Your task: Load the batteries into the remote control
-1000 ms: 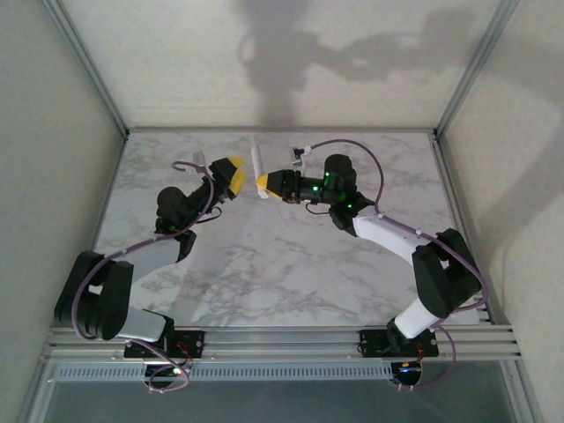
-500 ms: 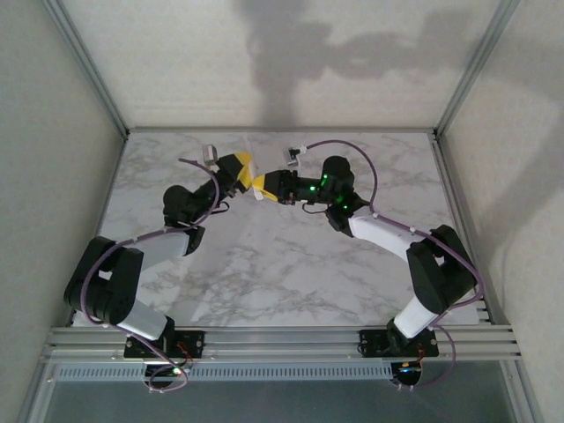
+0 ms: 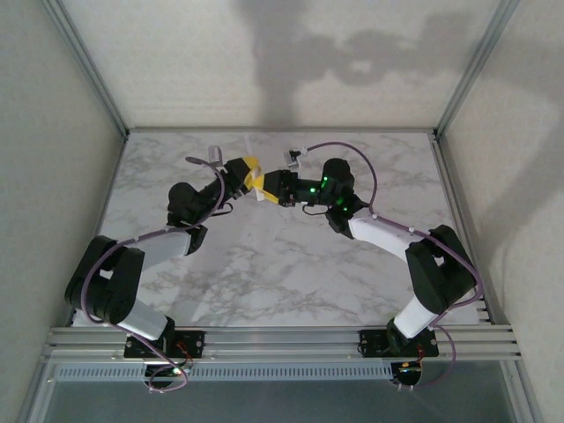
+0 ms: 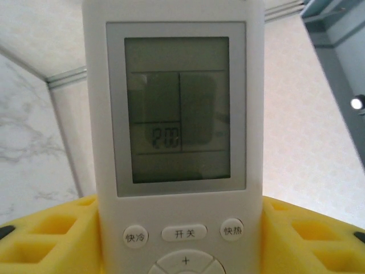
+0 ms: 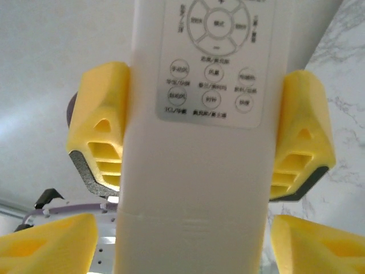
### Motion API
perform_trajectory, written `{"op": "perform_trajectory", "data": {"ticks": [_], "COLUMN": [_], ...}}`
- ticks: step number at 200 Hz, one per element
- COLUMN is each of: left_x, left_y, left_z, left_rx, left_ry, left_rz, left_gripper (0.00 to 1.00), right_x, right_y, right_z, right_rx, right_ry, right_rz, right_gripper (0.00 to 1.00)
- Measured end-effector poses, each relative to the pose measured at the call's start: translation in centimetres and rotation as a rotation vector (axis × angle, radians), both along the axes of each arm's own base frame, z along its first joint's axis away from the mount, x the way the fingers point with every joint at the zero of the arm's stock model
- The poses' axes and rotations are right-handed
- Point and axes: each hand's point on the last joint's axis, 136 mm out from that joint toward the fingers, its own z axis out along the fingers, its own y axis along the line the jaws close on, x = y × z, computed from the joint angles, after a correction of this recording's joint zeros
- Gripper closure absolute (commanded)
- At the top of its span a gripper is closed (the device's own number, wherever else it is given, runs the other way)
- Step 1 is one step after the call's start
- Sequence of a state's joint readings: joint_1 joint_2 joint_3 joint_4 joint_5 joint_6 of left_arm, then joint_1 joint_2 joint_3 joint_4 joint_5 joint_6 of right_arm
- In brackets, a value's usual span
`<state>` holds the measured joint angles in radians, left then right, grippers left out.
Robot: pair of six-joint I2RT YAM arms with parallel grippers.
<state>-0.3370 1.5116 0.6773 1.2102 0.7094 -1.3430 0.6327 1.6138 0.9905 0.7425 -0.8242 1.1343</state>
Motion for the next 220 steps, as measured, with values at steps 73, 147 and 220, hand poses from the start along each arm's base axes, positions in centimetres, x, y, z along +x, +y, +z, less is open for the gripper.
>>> {"op": "perform_trajectory", "data": {"ticks": [73, 147, 220], "left_x": [3.4, 4.2, 4.4], "left_y": [1.2, -1.2, -2.1], "left_z": [-5.8, -17.7, -25.0], "left_rx": [0.355, 0.87, 1.302], "left_ry": [0.167, 0.4, 0.5], "left_rz": [0.189, 0.254, 0.285], "left_gripper": [0.43, 0.42, 0.42], "right_x": [1.2, 1.0, 0.0], "right_y": [-6.8, -14.6, -19.8], "right_z": [-3.2, -7.5, -10.2], "right_rx": [-0.213, -0.502, -0.684], "right_ry": [-0.02, -0.066, -0.122], "right_rz": [-0.286, -0.564, -0.73], "right_gripper": [0.01, 0.01, 0.01]}}
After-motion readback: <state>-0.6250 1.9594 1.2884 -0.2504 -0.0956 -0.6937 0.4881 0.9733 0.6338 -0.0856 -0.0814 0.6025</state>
